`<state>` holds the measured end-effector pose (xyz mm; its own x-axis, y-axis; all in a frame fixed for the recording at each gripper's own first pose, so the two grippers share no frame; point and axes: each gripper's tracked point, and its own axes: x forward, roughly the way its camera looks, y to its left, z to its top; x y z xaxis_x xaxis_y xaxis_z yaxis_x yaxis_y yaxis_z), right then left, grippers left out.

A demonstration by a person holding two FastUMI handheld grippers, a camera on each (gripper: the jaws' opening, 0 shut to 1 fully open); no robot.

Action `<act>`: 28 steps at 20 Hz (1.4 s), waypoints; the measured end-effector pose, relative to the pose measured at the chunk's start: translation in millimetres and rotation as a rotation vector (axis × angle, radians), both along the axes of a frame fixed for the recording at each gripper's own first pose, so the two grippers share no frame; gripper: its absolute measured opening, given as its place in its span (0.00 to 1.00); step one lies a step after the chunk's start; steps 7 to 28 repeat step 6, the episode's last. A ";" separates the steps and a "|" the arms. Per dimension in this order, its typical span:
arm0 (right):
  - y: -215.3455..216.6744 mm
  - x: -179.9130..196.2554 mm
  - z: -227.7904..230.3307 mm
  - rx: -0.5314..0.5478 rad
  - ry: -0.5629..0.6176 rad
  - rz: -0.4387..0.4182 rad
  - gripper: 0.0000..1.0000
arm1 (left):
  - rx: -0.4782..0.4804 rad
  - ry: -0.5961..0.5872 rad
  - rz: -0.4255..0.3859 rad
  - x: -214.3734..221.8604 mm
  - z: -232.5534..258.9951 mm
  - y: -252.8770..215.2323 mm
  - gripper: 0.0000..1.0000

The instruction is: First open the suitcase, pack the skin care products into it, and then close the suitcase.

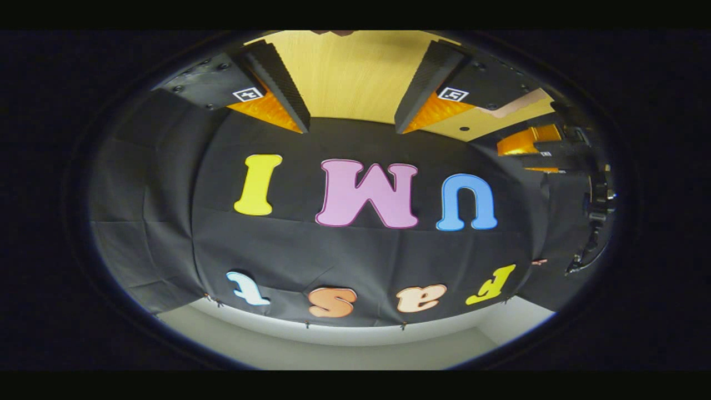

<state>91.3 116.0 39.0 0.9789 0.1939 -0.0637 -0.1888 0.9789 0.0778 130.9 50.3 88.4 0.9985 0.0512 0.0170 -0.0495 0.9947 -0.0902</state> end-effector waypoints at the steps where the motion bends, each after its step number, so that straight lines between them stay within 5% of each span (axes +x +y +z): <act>1: 0.0 -1.0 0.0 -0.012 -0.009 -0.001 0.97 | -0.024 -0.031 -0.016 -2.3 9.5 -5.2 0.96; 2: -0.5 -0.7 2.1 -0.021 -0.026 -0.003 0.92 | -0.031 -0.052 -0.013 -3.1 14.9 -3.6 0.96; 3: 0.2 -0.8 1.8 -0.023 -0.025 -0.005 0.98 | -0.015 -0.059 0.002 -0.6 13.6 1.4 0.96; 28: -0.7 -1.8 3.4 -0.002 -0.028 -0.006 0.97 | 0.021 -0.011 0.005 9.5 1.8 -2.7 0.96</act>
